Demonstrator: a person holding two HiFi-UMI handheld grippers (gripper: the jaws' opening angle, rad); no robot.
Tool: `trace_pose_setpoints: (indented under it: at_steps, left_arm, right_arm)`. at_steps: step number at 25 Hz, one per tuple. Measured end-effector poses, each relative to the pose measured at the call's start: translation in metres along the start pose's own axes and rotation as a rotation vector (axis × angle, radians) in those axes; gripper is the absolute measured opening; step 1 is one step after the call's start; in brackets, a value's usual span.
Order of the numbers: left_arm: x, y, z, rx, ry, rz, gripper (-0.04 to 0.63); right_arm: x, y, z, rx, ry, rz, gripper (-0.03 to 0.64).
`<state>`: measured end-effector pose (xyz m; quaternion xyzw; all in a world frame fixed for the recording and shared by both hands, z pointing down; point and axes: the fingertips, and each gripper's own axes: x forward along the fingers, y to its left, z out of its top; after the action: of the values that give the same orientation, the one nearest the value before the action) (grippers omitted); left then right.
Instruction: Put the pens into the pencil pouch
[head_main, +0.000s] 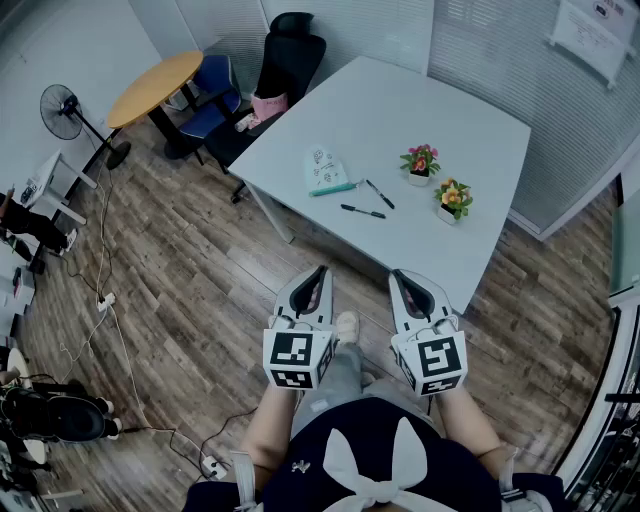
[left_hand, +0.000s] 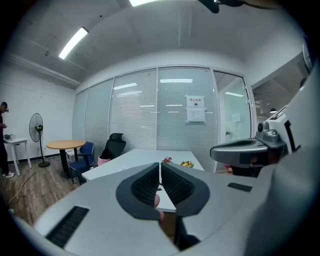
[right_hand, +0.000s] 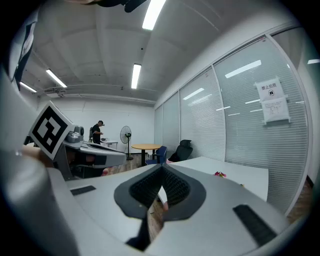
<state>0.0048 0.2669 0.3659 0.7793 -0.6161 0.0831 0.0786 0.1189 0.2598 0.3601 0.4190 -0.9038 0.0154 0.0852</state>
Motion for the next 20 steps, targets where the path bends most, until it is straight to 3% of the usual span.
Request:
trace_pose_setpoints:
  at_steps: [14,17,20]
  left_arm:
    - [0.049,0.033,0.003,0.001,0.016,-0.036,0.035]
    - [0.064,0.037,0.002,0.014,0.033,-0.075,0.149]
    - [0.078,0.043,-0.003,0.034,0.067,-0.111,0.2]
  right_arm:
    - [0.055,-0.02,-0.001,0.014,0.019,0.019,0.028]
    - [0.067,-0.023,-0.002,0.011,0.033,0.033,0.071]
    - [0.081,-0.024,-0.004,0.007,0.049,0.057,0.107]
